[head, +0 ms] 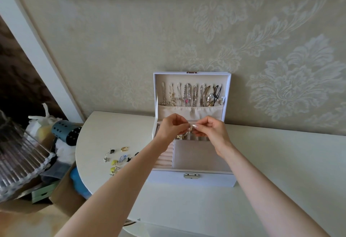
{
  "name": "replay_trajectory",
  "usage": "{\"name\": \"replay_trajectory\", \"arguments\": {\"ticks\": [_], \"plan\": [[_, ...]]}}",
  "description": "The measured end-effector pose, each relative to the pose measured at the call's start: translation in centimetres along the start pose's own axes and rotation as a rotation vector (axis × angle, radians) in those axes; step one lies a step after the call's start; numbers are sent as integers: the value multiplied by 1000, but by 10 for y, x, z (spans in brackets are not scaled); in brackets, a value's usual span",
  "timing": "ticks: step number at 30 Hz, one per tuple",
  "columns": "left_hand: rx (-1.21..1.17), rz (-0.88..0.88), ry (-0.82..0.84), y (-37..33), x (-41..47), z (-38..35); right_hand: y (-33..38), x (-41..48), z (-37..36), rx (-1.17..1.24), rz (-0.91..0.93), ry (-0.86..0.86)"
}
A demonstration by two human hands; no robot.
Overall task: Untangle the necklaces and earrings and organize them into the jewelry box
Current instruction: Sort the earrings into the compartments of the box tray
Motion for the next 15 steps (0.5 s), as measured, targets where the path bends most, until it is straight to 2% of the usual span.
{"name": "replay_trajectory", "arguments": {"ticks": [4, 9, 15], "plan": [[431, -133, 6, 4, 3, 1, -2, -1, -5, -130, -9, 60], [919, -376, -114, 8, 6, 0, -6, 4, -8, -417, 97, 55], [1175, -634, -231, 10, 1, -9, -12, 3, -18, -642, 249, 77]]}}
Point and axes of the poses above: each hand's wrist, its own x-axis towards the middle knuckle, its own z-axis out of the back of the hand, y = z × x, the point moved 4 cm from there along x, towards the middle knuckle, and after that the axes turned 7 degrees about x, right-handed, at the moved point
